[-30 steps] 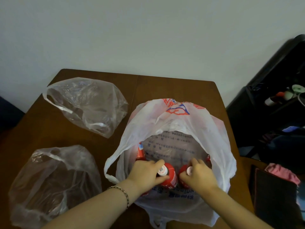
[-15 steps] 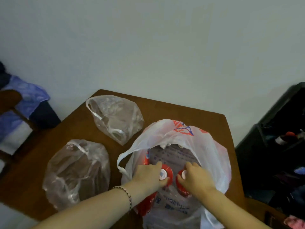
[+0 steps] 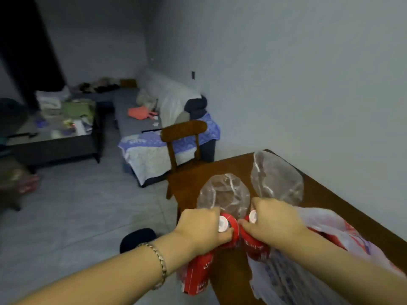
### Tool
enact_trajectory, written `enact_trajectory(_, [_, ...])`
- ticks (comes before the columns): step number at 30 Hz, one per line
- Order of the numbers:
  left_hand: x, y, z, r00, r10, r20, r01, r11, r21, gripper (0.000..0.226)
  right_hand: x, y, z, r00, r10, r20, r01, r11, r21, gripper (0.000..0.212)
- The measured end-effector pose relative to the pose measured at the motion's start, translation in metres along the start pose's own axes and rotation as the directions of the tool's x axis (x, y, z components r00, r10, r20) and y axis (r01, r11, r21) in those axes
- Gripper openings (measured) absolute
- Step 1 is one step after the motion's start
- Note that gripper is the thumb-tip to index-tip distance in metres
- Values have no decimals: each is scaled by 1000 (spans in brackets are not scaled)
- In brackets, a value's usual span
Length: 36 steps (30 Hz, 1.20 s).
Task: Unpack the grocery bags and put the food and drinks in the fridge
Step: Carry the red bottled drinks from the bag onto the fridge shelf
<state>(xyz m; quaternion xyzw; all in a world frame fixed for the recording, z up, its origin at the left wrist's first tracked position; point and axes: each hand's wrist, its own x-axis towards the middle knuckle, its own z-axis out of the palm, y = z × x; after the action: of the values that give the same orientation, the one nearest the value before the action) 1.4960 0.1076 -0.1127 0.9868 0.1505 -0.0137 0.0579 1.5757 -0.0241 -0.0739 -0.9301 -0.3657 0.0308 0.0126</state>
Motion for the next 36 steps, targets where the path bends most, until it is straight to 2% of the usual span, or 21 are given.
enact_trajectory(1, [-52,-40,-12,991,-128,-41,128,992,11,48,0,-55,-5,980,-200,-9,200,980,-8,47])
enact_trajectory(2, [-89,-64,-21,973,-221,-68,225,973,49,48,-3,-94,-12,957,-288,5,288,956,-60,47])
enact_trajectory(3, [-92,-65,-22,972,-224,-75,226,974,23,49,-2,-95,-13,953,-303,-18,301,951,-66,47])
enact_trajectory(5, [-135,-91,-29,927,-357,-113,363,931,43,49,-12,-139,-18,900,-433,-45,429,900,-69,48])
enact_trajectory(8, [-235,-138,-36,806,-567,-171,576,818,-1,47,-40,-234,-13,802,-597,-23,591,798,-121,46])
enact_trajectory(10, [-294,-164,-41,726,-663,-185,665,745,-61,43,-72,-290,-11,741,-671,-40,667,741,-80,45])
enact_trajectory(11, [-342,-180,-41,666,-719,-197,719,689,-85,41,-96,-331,-6,680,-732,-50,728,681,-79,45])
enact_trajectory(15, [-481,-209,-49,512,-832,-212,835,541,-104,40,-180,-451,4,530,-848,-13,848,530,-18,47])
enact_trajectory(18, [-592,-225,-51,365,-905,-219,916,391,-86,43,-262,-539,4,370,-929,12,929,370,20,48])
enact_trajectory(23, [-749,-243,-62,113,-958,-264,987,138,-79,48,-375,-664,5,109,-994,-20,992,107,71,44])
enact_trajectory(27, [-870,-262,-73,-112,-955,-276,991,-87,-103,41,-471,-767,1,-100,-995,-26,989,-102,109,47])
enact_trajectory(30, [-939,-277,-78,-228,-928,-295,973,-209,-94,40,-523,-833,2,-223,-974,-40,964,-227,136,47])
enact_trajectory(32, [-970,-284,-87,-280,-914,-292,960,-270,-76,42,-547,-863,-2,-264,-963,-52,955,-268,127,47])
enact_trajectory(36, [-1075,-323,-107,-450,-827,-338,892,-433,-128,40,-629,-973,-6,-412,-904,-116,892,-426,150,45])
